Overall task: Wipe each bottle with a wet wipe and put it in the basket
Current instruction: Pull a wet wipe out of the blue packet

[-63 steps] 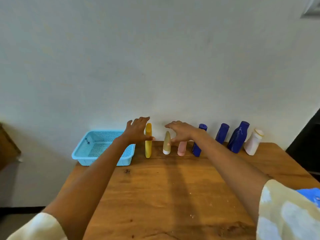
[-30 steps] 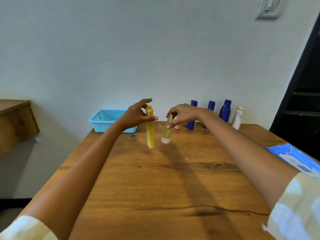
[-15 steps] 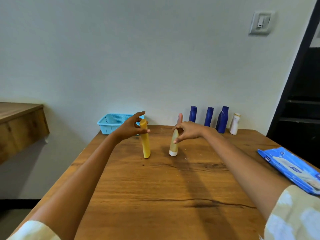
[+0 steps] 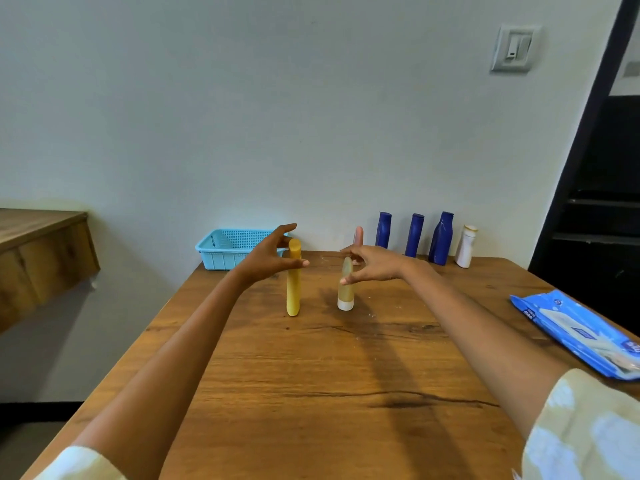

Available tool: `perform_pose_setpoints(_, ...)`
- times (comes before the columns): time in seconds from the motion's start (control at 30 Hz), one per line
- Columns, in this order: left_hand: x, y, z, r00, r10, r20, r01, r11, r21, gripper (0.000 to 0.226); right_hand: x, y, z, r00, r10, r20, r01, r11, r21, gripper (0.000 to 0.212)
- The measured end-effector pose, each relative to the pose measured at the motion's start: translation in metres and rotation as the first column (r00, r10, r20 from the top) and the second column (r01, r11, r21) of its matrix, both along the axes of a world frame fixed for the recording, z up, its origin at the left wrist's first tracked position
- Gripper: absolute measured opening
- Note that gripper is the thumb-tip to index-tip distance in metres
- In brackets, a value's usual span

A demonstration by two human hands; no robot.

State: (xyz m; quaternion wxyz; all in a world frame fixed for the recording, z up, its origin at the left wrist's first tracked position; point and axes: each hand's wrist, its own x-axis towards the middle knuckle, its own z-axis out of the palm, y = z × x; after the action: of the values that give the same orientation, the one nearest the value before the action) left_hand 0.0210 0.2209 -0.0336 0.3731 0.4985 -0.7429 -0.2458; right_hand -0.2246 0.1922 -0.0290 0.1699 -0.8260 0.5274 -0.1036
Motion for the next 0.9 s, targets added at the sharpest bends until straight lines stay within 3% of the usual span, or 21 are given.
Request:
perform_pose_setpoints(0.1,-0.004,0.003,0.004,0.999,0.048,0.025,-0.047,0.996,-0.072,0.083,0.001,0.006,0.002,0.998,-0.031,0.048,0.034,0.997,-0.065,0.080)
perform_pose_setpoints(0.17,-0.010,0.006,0.009,0.992,0.110,0.062,-0.097,0.978,-0.186,0.083,-0.001,0.013,0.003,0.994,-0.075,0.075,0.090,0.970,-0.224,0.067)
perform_pose_setpoints(0.27,-0.031,0.015,0.015,0.975,0.168,0.143,-0.095,0.905,-0.415,0.071,-0.002,0.030,0.001,0.971,-0.122,0.204,0.214,0.826,-0.522,0.044)
perform_pose_setpoints(0.4,-0.089,0.033,0.013,0.980,0.130,0.149,-0.020,0.815,-0.579,0.047,-0.018,0.047,-0.015,0.941,-0.197,0.274,0.333,0.674,-0.659,0.034)
perform_pose_setpoints(0.53,-0.162,0.052,-0.016,0.972,-0.024,0.233,0.150,0.829,-0.539,0.035,-0.060,0.070,-0.042,0.907,-0.258,0.333,0.418,0.652,-0.632,0.033)
perform_pose_setpoints(0.63,-0.217,0.065,-0.044,0.941,-0.114,0.319,0.252,0.866,-0.433,0.036,-0.110,0.085,-0.060,0.875,-0.359,0.324,0.484,0.643,-0.593,0.008)
perform_pose_setpoints(0.7,-0.250,0.069,-0.059,0.919,-0.143,0.367,0.272,0.904,-0.329,0.041,-0.147,0.092,-0.067,0.840,-0.467,0.276,0.534,0.622,-0.573,0.006)
perform_pose_setpoints(0.9,-0.325,0.057,-0.081,0.939,-0.208,0.274,0.252,0.958,-0.137,0.042,-0.246,0.106,-0.076,0.537,-0.826,0.171,0.815,0.455,-0.360,0.034)
